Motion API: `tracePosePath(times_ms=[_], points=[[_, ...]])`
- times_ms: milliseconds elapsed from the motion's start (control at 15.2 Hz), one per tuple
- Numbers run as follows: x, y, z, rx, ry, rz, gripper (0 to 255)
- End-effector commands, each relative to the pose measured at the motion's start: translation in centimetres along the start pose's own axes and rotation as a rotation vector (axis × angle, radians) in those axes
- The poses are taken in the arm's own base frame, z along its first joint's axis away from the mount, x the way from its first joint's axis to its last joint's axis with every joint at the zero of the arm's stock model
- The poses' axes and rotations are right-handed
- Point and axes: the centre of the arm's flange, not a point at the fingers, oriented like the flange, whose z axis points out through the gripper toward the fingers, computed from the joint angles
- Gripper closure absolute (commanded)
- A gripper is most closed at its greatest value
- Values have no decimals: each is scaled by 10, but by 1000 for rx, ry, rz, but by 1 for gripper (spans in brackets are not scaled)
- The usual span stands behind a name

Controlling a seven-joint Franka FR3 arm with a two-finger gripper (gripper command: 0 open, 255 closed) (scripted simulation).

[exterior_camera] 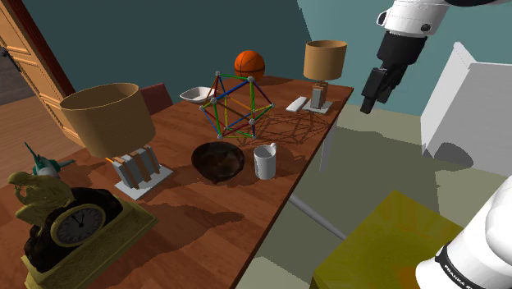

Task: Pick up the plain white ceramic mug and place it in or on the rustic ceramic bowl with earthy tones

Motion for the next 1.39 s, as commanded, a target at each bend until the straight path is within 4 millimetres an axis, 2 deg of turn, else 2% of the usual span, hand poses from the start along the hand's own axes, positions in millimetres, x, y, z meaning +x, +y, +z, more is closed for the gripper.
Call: tracePosePath(times_ms=[0,1320], points=[[0,0,0,0,0,0,0],[159,-132,164,-71,67,67,0]])
